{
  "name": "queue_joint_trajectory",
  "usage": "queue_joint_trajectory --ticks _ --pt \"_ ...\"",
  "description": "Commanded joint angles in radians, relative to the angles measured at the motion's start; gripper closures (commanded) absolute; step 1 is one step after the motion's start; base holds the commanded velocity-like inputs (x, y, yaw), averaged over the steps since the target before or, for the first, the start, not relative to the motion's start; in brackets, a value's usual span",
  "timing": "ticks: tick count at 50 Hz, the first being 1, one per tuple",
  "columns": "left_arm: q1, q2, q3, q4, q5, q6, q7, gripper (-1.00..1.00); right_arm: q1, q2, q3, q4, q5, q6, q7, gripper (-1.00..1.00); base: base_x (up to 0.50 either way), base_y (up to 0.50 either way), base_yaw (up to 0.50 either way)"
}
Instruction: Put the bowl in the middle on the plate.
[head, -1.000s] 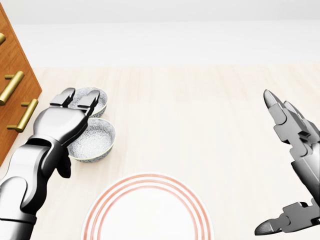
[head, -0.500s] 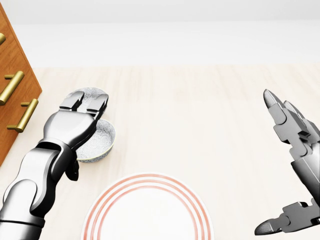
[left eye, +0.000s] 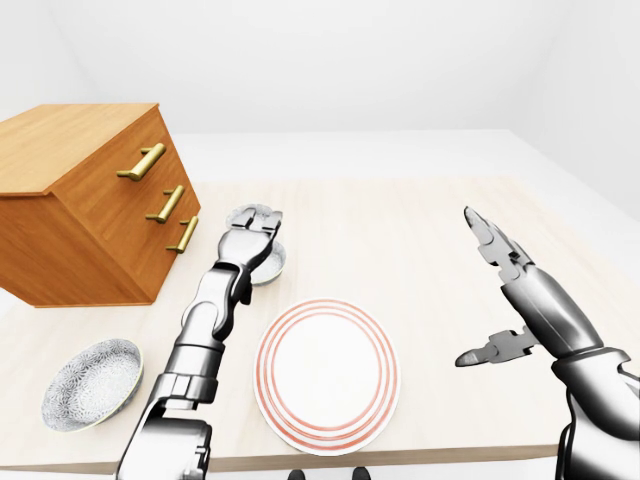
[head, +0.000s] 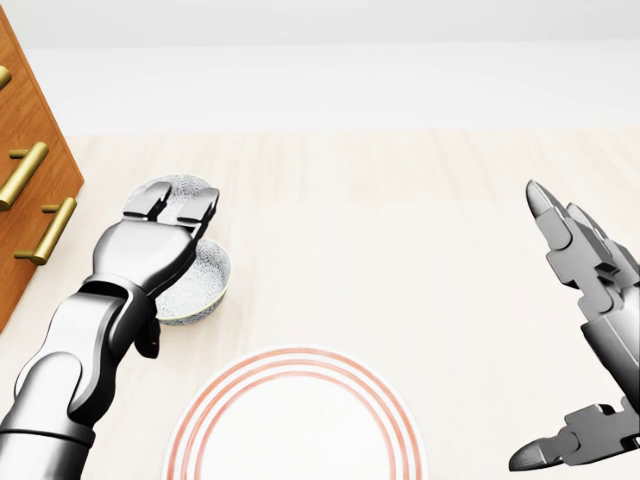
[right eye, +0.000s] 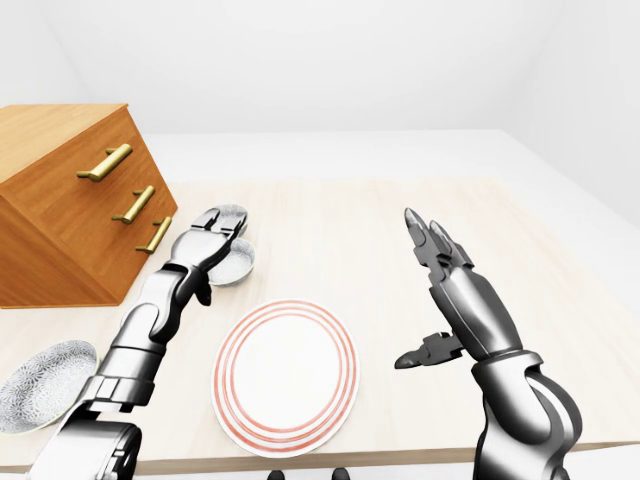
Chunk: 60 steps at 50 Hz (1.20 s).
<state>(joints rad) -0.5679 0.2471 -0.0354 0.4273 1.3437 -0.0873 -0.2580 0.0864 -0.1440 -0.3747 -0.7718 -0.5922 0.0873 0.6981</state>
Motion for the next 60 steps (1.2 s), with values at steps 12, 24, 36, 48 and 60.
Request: queue_joint_trajectory --ticks 12,24,36,48,60 --pt "-0.023 0.009 -0.007 0.086 0.017 0.0 0.048 -1.0 -0.001 0.0 0.001 -0.002 -0.005 0.0 0.0 -1.0 0.0 0.0 0.0" --pt "-0.028 0.006 -0.024 0.179 0.048 0.0 0.127 -1.0 -0.002 0.0 0.004 0.003 -0.006 0.0 0.0 -1.0 0.0 0.0 0.0" --pt "-0.033 0.009 -0.03 0.232 0.057 0.0 0.164 -1.0 -0.002 -0.001 0.003 -0.001 -0.006 0.0 0.0 -1.0 0.0 0.0 0.0" --pt "-0.047 0.014 -0.043 0.276 0.086 0.0 0.191 -1.0 -0.002 0.0 0.005 0.002 -0.005 0.0 0.0 -1.0 0.0 0.0 0.0" --pt "-0.053 0.019 -0.038 0.279 0.092 0.0 0.175 -1.0 -0.002 0.0 0.004 -0.004 -0.006 0.0 0.0 -1.0 0.0 0.0 0.0"
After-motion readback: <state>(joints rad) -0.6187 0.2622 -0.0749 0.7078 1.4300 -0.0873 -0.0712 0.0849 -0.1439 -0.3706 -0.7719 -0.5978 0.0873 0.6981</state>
